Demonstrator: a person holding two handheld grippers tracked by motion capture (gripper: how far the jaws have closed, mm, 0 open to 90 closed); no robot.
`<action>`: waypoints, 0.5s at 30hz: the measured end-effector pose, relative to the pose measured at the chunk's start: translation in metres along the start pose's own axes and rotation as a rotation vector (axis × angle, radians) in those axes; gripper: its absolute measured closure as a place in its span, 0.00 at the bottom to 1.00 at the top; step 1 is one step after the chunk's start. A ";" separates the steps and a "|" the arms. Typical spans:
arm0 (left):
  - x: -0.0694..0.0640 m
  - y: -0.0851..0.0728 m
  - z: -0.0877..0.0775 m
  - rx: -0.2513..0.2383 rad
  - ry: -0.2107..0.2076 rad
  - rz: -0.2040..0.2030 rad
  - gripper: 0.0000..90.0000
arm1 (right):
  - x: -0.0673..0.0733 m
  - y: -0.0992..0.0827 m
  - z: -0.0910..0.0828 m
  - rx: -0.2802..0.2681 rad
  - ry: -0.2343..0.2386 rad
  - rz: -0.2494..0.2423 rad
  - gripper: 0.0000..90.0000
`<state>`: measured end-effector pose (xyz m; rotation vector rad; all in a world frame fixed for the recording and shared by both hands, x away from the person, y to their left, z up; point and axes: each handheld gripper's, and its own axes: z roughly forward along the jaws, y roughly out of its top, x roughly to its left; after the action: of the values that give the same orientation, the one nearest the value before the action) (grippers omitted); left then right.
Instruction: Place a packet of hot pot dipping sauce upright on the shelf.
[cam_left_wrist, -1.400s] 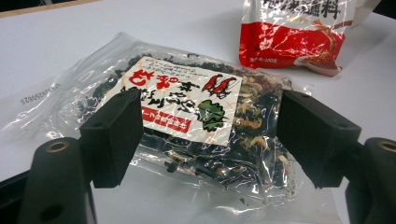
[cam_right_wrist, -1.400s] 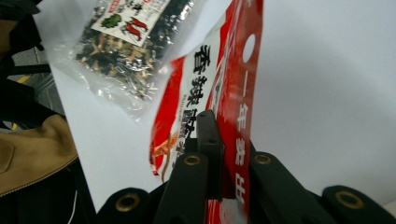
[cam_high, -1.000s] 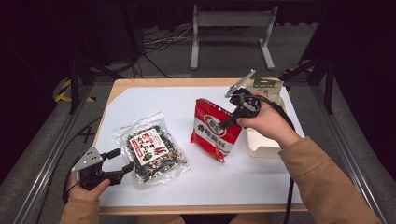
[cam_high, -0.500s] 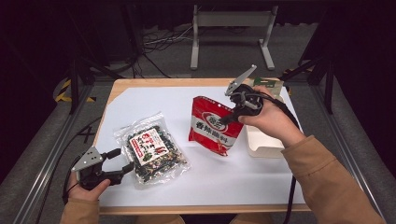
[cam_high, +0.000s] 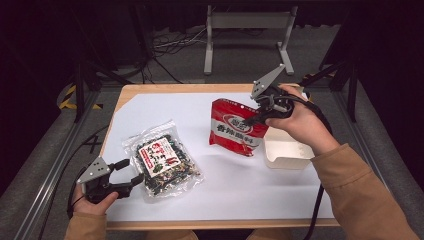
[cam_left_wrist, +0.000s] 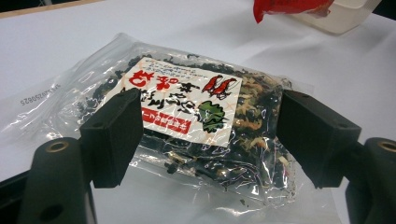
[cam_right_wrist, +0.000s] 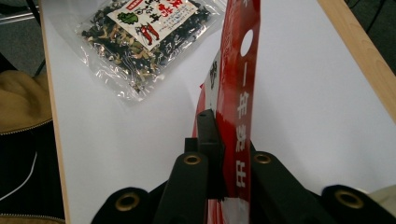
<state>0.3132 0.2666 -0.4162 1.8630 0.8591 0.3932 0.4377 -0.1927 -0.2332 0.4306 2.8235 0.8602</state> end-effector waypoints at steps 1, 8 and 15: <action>0.000 0.000 0.000 -0.001 0.000 0.000 0.26 | -0.001 -0.001 -0.003 0.000 -0.005 -0.001 0.99; 0.000 0.001 0.001 0.001 0.000 0.009 0.26 | -0.005 -0.006 -0.023 -0.022 -0.038 0.013 0.99; 0.000 0.001 0.002 0.003 -0.001 0.007 0.26 | -0.011 -0.013 -0.042 -0.043 -0.076 0.008 0.99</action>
<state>0.3150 0.2655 -0.4159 1.8694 0.8532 0.3957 0.4357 -0.2282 -0.2048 0.4593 2.7307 0.8847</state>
